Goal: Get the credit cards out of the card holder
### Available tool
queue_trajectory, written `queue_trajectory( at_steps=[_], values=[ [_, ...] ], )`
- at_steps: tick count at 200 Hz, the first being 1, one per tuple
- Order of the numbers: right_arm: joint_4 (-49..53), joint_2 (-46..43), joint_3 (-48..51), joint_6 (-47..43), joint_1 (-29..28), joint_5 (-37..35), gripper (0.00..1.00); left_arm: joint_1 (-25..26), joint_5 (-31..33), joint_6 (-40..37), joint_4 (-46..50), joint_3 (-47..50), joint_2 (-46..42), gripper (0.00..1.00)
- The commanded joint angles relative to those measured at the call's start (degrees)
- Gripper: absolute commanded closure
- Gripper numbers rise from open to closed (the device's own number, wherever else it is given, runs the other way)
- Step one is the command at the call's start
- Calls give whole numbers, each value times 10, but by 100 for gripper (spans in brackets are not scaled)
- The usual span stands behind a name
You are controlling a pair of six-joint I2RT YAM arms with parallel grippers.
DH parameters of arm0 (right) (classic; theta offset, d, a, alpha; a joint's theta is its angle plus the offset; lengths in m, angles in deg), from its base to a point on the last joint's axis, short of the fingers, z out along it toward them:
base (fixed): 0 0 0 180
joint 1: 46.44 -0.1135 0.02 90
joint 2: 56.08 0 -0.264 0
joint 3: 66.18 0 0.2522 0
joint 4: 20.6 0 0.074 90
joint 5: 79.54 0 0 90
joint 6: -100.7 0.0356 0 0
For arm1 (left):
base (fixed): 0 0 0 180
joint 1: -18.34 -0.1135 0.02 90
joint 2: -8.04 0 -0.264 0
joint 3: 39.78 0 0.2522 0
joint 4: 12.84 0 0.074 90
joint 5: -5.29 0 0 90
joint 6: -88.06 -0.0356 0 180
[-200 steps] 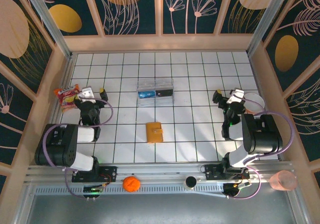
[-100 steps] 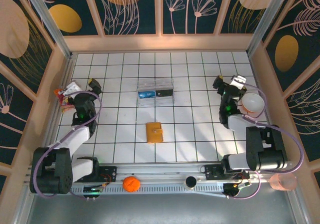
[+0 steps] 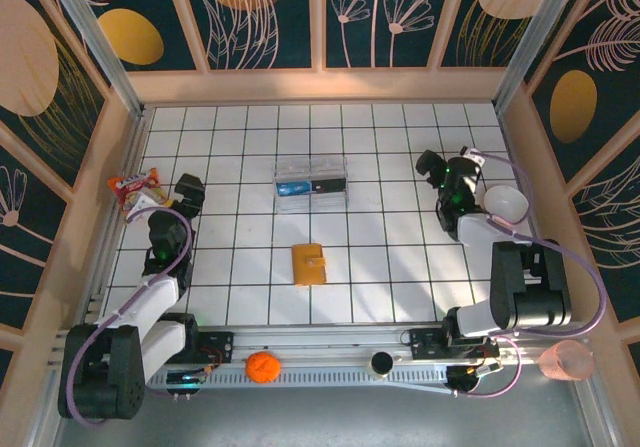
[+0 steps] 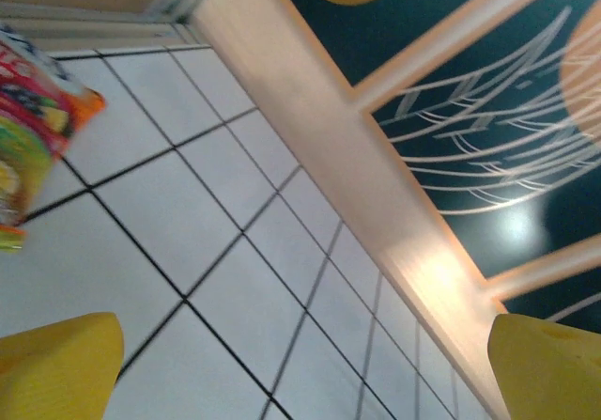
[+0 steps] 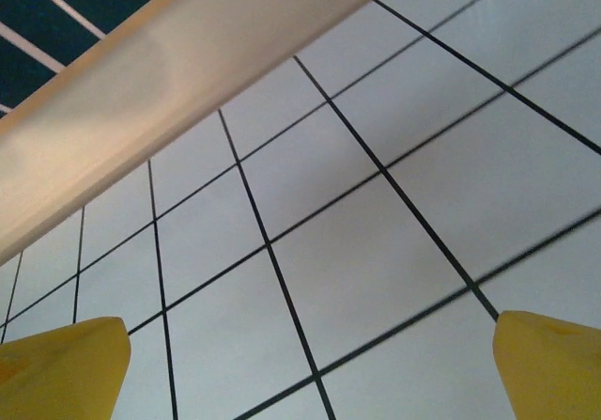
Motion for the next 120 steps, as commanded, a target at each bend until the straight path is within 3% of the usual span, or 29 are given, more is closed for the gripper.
queue_trajectory(
  at_steps=[1,18,47,66,90,103,120],
  values=[
    [-1,-13,-3,100,16,-63,1,-2,-82,-5,-20,-19,-13,1],
    [-64,0,17,87,32,23,1,-2,-111,-5,-20,-19,-14,1],
    [-161,-12,63,34,-6,34,1,11,-157,-13,10,-39,2,3],
    [-76,-6,19,14,-13,108,2,37,-175,-30,35,-57,18,10],
    [-20,2,-5,-13,-45,217,18,59,-214,-35,77,-80,36,17],
    [12,-7,-4,-34,-93,216,19,65,-249,-31,80,-82,46,21],
    [76,-11,-15,-54,-160,214,19,76,-278,-25,84,-75,51,18]
  ],
)
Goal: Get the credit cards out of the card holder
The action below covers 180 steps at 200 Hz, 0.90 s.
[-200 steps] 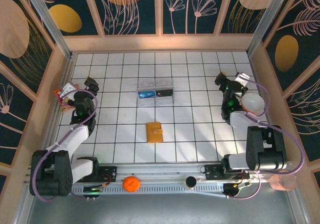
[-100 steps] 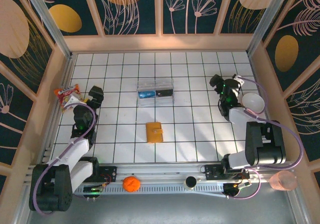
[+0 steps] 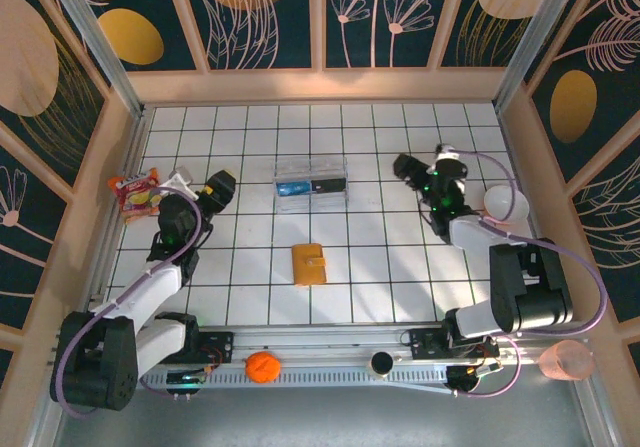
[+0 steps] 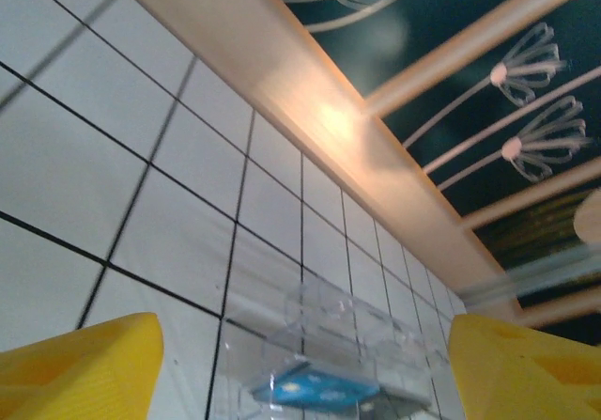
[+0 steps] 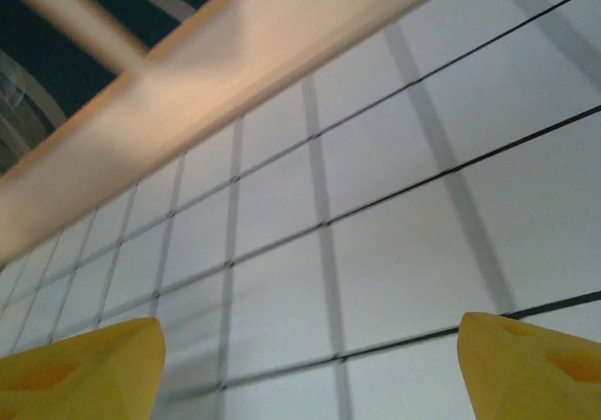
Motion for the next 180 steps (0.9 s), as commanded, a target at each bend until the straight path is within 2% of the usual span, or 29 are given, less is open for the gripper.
queue_trajectory(
  at_steps=[1,16,40,62,73,104,119,180],
  values=[
    [103,-12,-17,-49,-84,54,19,13,-71,1,30,-6,10,18],
    [131,-16,-12,-48,-130,86,22,29,-83,0,46,3,10,17],
    [151,-6,-3,-26,-184,163,29,66,-96,3,68,23,9,22],
    [168,17,-5,-11,-242,188,30,107,-96,-1,95,37,9,25],
    [166,35,-4,5,-258,200,31,126,-97,0,98,45,11,30],
    [138,80,-4,47,-269,247,44,171,-103,-4,121,56,22,50],
    [133,98,-9,59,-273,263,46,193,-105,-10,134,60,29,57],
    [170,144,-47,91,-285,257,51,259,-130,-2,91,78,99,61]
  ],
)
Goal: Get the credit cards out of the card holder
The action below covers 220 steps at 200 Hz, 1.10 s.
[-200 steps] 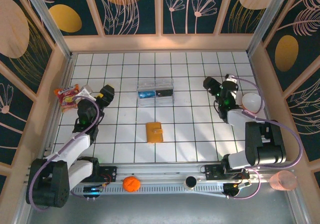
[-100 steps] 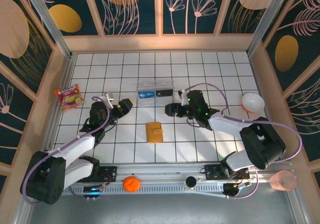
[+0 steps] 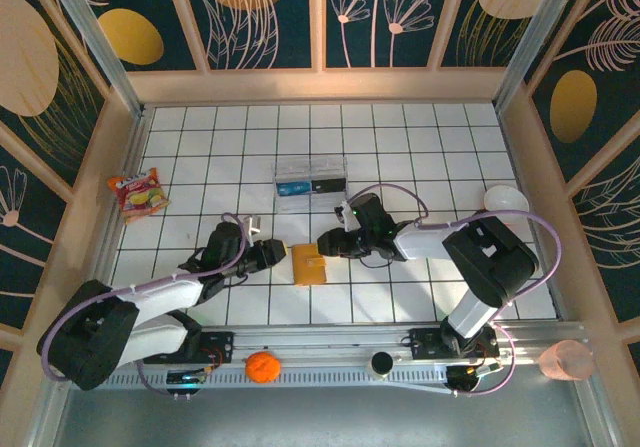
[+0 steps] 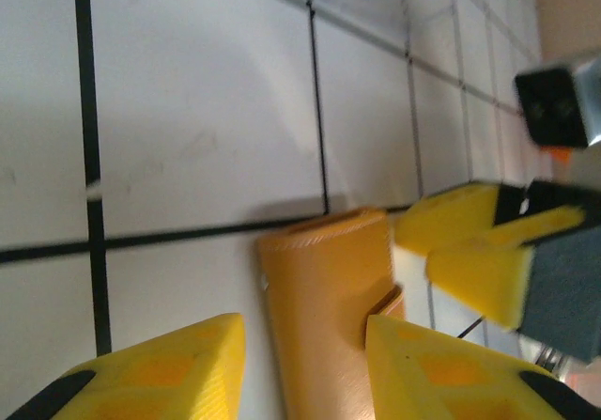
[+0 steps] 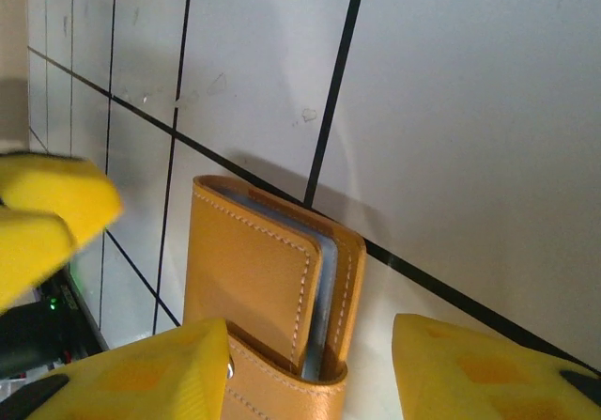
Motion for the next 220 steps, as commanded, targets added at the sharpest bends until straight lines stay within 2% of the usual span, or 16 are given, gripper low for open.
queue_trajectory(
  at_steps=[1,39,61,90,121,157,177,220],
  values=[
    [17,11,-22,27,-2,9,51,18,-22,2,-24,7,32,61],
    [24,28,-26,42,-5,16,52,48,-53,3,-68,-8,89,56],
    [4,32,-20,49,-7,30,57,61,-76,6,-92,-17,122,55],
    [-14,33,-17,51,-8,42,61,73,-108,22,-148,-24,164,58],
    [-18,34,-18,50,-10,47,67,74,-120,48,-207,-17,180,67],
    [-40,40,-14,55,-10,61,71,75,-109,53,-232,-5,149,54],
    [-68,44,-10,63,-10,77,73,74,-107,55,-236,-6,151,57],
    [-73,38,-4,56,-6,78,95,75,-85,56,-212,-5,134,57]
  ],
)
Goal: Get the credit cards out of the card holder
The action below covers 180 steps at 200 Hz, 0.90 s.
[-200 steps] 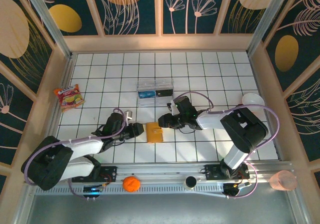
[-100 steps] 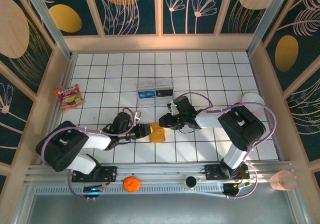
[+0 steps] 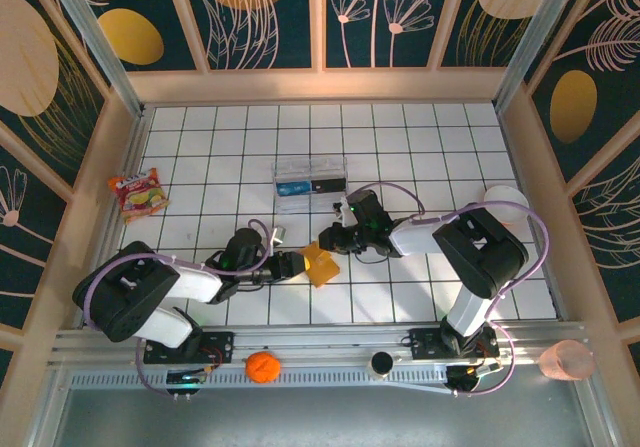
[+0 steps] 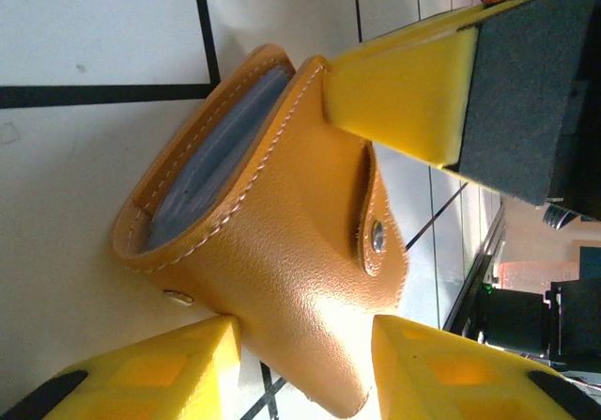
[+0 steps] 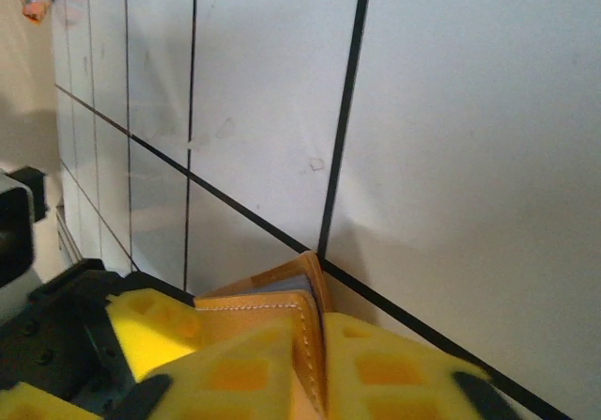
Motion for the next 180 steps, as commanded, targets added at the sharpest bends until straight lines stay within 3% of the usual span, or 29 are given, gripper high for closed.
queue_trajectory(
  at_steps=[1,10,55,79,101,124,145,180],
  values=[
    [-22,1,11,3,-9,55,96,4,10,4,-28,-4,-22,56],
    [-21,-3,13,2,-7,54,100,4,19,2,-16,-2,-34,54],
    [-23,-52,26,-20,26,60,100,4,98,-27,64,0,-135,42],
    [-35,-90,25,-30,42,72,100,4,156,-38,74,12,-199,26],
    [-58,-121,18,-23,55,85,100,4,175,-51,36,27,-243,20],
    [-95,-151,10,2,75,97,100,1,202,-68,48,20,-284,4],
    [-160,-175,12,50,87,103,100,-7,174,-81,30,7,-284,4],
    [-292,-168,12,148,81,114,100,-43,106,-27,-138,38,-231,12]
  ],
)
